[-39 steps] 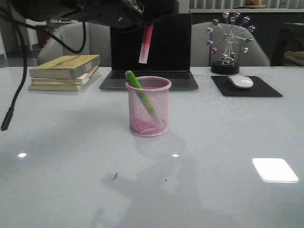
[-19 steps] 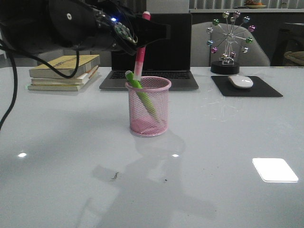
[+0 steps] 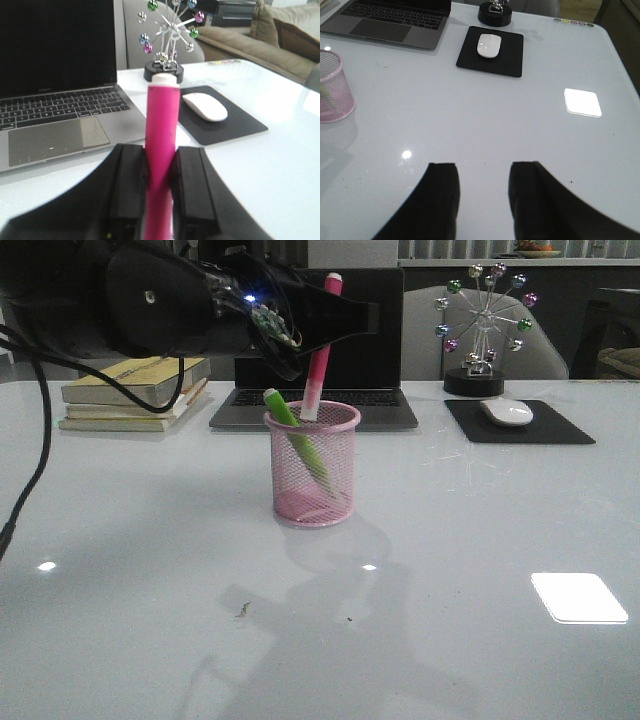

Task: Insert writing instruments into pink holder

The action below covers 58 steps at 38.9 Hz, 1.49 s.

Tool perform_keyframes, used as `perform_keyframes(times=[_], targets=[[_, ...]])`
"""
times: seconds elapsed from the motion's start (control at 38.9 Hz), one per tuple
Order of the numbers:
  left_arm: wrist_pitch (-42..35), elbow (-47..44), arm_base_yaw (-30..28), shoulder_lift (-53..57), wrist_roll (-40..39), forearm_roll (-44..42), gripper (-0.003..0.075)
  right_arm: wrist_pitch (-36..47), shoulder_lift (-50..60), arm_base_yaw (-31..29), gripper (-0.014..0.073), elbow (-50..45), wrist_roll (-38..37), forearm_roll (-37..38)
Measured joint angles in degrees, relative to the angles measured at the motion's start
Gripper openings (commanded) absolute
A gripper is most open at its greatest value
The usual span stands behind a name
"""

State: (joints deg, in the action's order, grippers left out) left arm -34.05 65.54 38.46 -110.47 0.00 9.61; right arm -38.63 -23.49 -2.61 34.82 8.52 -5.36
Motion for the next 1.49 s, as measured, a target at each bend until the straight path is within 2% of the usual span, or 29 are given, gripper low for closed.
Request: perform_keyframes(times=[0.1,0.15,0.36,0.51,0.64,0.8,0.92,1.21,1.49], targets=[[0.0,0.0,0.0,-1.0,-0.3,-1.1,0.0308,0.0,0.0,0.0,0.0377,0.0,0.0,0.0],[0.0,0.0,0.0,-2.1,-0.3,-1.3,0.0335,0.0,0.0,0.0,0.0377,0.0,0.0,0.0],[-0.9,0.0,0.1,-5.5,-0.3,-2.1,0.0337,0.0,0.0,0.0,0.0377,0.0,0.0,0.0],[-5.2,0.0,0.1,-5.5,-0.3,-2.2,0.0337,0.0,0.0,0.0,0.0377,0.0,0.0,0.0],[-3.6,0.0,0.1,-3.3,-0.3,-2.2,0.0332,0.0,0.0,0.0,0.0377,0.0,0.0,0.0],[2.0,0.0,-0.4,3.4,2.8,-2.3,0.0331,0.0,0.0,0.0,0.0377,0.0,0.0,0.0],[6.5,0.0,-3.1,10.0,6.5,-2.4,0.0331,0.0,0.0,0.0,0.0377,0.0,0.0,0.0],[17.5,-0.1,-12.7,24.9,10.6,-2.4,0.0330,0.0,0.0,0.0,0.0377,0.0,0.0,0.0],[35.3,-0.1,-23.1,41.1,11.4,-2.4,0.0330,0.0,0.0,0.0,0.0377,0.0,0.0,0.0]])
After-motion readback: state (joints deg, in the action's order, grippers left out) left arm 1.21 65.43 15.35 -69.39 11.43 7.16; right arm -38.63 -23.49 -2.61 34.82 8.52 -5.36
